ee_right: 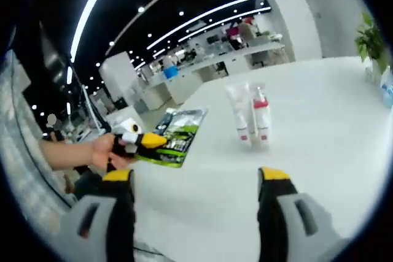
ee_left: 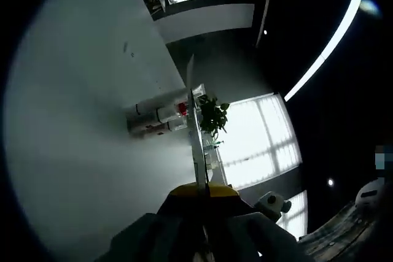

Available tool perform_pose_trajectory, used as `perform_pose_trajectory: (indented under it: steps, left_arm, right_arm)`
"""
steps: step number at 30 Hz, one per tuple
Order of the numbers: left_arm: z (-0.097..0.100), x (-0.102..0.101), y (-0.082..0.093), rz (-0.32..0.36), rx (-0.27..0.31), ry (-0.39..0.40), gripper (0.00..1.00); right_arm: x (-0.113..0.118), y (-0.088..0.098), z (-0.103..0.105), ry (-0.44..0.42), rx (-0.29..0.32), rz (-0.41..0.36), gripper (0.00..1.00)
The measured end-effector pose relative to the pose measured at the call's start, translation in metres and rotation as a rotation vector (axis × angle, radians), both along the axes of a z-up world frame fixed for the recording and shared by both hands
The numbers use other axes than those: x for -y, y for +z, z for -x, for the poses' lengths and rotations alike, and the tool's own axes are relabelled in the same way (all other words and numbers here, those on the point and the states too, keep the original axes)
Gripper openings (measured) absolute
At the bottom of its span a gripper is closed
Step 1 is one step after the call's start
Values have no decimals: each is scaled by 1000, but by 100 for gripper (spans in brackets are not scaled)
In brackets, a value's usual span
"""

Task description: Arrange the skincare products in the storage area until every visible bottle or jar stands upright without overlapping.

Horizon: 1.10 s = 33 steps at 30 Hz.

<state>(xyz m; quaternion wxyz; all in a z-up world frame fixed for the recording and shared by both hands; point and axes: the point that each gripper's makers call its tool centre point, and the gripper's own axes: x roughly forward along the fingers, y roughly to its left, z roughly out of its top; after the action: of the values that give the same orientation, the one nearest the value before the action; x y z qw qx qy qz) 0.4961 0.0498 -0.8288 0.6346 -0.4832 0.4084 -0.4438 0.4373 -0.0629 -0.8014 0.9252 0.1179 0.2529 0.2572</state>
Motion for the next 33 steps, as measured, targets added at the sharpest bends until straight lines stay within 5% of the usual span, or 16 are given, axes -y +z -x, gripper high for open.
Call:
perform_pose_trajectory:
  steps: [14, 33]
  left_arm:
    - [-41, 6, -32, -97, -52, 49, 1]
    - [-75, 11, -78, -221, -99, 29, 2]
  right_arm:
    - [33, -27, 1, -44, -42, 139, 91]
    - [67, -51, 18, -149, -153, 103, 86]
